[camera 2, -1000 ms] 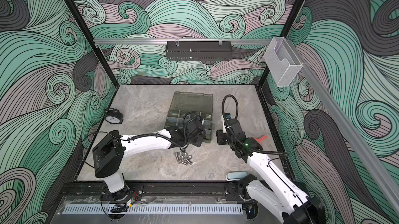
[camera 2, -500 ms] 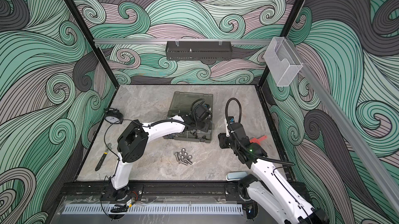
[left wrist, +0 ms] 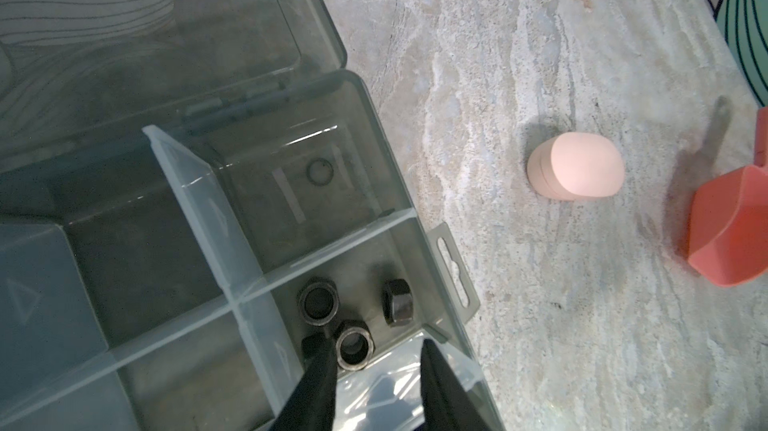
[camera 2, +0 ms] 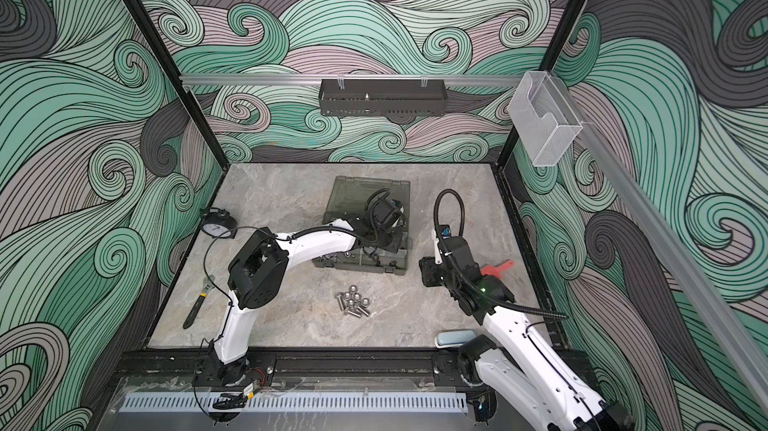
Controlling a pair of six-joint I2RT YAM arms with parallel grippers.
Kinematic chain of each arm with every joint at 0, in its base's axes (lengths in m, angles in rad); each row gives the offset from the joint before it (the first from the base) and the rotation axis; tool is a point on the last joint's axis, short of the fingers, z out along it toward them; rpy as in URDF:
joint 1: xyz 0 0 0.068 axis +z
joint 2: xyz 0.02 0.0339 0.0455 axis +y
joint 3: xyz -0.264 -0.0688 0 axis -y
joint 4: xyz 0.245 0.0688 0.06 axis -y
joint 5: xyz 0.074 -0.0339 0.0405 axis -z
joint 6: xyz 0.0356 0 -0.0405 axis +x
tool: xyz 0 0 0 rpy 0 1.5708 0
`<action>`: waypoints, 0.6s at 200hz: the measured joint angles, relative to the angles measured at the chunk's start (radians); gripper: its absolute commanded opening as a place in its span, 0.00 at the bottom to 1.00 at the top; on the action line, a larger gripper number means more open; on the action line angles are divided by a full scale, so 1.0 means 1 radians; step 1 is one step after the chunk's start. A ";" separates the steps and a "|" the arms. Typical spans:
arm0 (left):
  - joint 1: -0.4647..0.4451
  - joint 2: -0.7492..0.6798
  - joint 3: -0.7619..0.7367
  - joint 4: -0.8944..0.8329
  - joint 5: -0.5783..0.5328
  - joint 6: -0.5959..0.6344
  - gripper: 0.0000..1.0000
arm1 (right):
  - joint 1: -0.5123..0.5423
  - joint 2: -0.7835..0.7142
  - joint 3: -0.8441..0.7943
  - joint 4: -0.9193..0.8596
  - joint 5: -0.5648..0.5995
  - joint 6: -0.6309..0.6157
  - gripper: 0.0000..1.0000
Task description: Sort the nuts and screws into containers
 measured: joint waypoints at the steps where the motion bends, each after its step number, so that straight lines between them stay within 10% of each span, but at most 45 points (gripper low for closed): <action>1: 0.000 0.000 0.000 0.000 0.000 0.000 0.38 | 0.000 0.000 0.000 0.000 0.000 0.000 0.47; 120: 0.000 -0.398 -0.309 0.060 -0.032 -0.028 0.39 | 0.001 0.055 -0.004 -0.021 -0.010 0.002 0.43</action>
